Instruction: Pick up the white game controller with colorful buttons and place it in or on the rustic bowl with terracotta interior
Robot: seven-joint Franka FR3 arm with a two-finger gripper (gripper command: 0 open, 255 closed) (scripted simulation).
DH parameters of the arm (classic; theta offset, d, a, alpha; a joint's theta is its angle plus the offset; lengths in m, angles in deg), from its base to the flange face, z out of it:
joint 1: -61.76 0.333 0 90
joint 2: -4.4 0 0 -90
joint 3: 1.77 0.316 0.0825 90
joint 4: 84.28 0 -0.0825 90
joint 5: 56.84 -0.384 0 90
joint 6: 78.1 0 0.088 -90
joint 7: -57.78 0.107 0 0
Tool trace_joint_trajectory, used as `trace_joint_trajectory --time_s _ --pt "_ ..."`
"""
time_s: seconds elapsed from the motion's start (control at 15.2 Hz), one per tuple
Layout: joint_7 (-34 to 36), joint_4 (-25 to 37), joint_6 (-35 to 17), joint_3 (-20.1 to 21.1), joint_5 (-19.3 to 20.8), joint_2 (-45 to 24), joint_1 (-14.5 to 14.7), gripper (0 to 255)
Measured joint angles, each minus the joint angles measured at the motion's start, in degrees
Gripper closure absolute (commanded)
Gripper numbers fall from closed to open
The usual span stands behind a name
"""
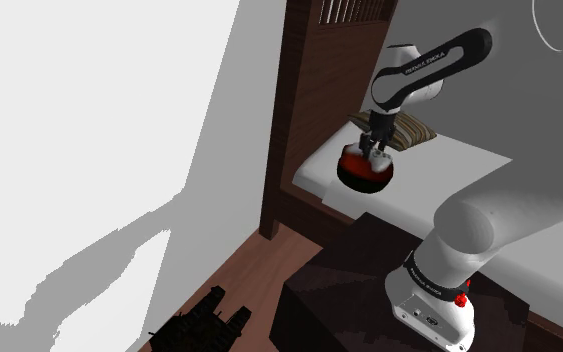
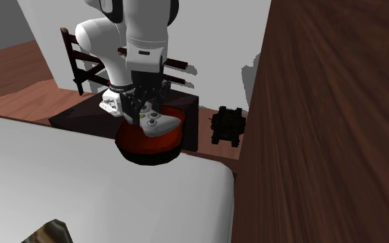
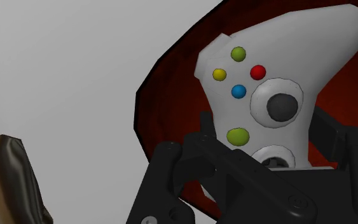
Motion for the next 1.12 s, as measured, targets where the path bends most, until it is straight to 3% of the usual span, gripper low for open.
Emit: trace_joint_trajectory --time_s 0.53,0.59,0.99,1.12 --pt "0.21 -0.65 -1.58 -0.11 0.08 -0.92 0.02 255" --pt "0.21 -0.65 -1.59 -0.11 0.08 -0.93 0.02 0" --pt "0.21 -0.64 -1.6 -0.11 0.08 -0.92 0.02 0" --pt "0.13 0.46 1.03 0.28 -0.17 0.66 0.15 0"
